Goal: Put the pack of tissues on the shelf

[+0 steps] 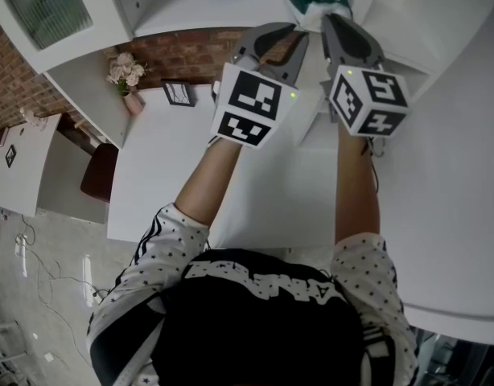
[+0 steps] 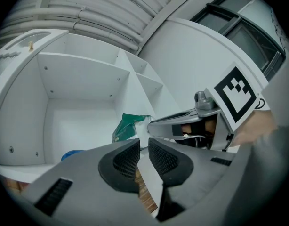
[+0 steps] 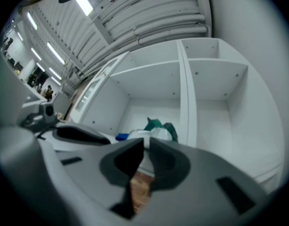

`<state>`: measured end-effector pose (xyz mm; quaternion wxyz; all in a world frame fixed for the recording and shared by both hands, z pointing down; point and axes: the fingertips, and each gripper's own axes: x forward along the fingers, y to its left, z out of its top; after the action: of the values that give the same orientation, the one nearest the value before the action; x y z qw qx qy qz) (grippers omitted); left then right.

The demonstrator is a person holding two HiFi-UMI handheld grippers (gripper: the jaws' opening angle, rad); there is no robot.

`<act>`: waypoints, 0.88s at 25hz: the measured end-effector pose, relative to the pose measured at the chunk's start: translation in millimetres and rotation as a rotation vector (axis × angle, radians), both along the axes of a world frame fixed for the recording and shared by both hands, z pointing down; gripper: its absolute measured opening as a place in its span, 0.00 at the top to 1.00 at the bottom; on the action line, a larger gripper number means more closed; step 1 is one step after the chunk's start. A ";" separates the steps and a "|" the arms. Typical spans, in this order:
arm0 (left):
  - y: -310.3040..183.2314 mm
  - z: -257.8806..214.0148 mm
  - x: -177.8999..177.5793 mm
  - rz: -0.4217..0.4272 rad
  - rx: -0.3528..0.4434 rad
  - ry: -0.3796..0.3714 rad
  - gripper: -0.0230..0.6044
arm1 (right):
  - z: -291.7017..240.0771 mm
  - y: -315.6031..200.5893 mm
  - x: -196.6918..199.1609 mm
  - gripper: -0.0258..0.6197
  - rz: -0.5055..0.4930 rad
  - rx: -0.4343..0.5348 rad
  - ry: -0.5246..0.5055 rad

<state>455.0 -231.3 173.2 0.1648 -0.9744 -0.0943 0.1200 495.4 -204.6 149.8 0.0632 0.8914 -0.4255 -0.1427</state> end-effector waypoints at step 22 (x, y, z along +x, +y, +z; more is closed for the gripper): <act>-11.7 -2.9 -21.5 -0.043 0.019 0.004 0.82 | 0.6 -8.9 16.9 0.87 0.010 0.000 -0.027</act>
<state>433.5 -243.0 170.3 0.1767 -0.9744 -0.0740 0.1177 512.4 -213.4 150.4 0.0580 0.8954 -0.4218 -0.1302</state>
